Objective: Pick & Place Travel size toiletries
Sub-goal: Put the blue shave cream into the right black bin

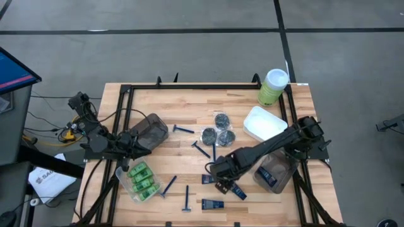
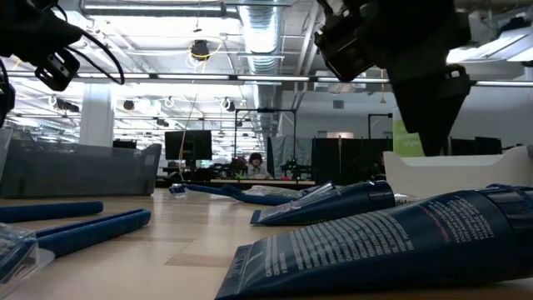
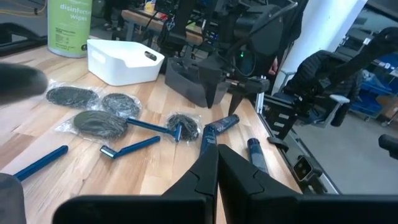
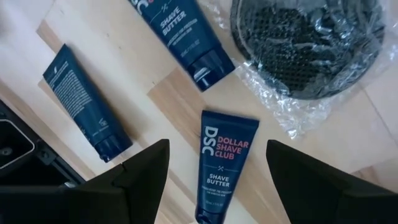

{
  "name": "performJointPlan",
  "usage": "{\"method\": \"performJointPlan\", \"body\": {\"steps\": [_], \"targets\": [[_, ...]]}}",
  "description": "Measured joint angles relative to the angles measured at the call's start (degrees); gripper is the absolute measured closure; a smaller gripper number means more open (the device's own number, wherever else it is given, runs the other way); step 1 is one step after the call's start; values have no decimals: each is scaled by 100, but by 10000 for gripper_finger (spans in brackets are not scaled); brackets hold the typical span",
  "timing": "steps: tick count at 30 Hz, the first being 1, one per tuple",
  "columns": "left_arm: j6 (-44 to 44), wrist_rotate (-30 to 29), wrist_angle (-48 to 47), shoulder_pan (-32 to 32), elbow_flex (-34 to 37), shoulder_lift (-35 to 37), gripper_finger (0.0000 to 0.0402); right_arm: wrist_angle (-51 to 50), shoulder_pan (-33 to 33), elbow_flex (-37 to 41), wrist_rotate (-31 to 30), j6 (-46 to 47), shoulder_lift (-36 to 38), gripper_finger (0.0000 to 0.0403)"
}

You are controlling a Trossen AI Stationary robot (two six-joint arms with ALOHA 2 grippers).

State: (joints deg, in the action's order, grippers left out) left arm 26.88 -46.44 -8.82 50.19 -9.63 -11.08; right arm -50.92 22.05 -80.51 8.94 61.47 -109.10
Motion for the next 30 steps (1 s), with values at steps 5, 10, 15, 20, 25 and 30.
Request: {"method": "performJointPlan", "body": {"steps": [5, 10, 15, 20, 25, 30], "targets": [[0, 2, 8, -1, 0, -83, 400, 0, -115, 0, -1, 0, 0, 142], [-1, 4, 22, 0, 2, -53, 400, 24, -244, 0, 11, -40, 0, 142], [-1, 4, 32, 0, 2, 137, 400, 87, -343, 0, 19, 2, 0, 142], [-1, -1, 39, -2, 2, 355, 400, 202, -341, 0, -4, -109, 0, 142], [-1, -2, 35, -2, 2, 543, 400, 291, -339, 0, -19, -193, 0, 142], [-1, -2, 89, -1, 59, 869, 400, 369, -341, 0, -31, -210, 0, 130]]}}
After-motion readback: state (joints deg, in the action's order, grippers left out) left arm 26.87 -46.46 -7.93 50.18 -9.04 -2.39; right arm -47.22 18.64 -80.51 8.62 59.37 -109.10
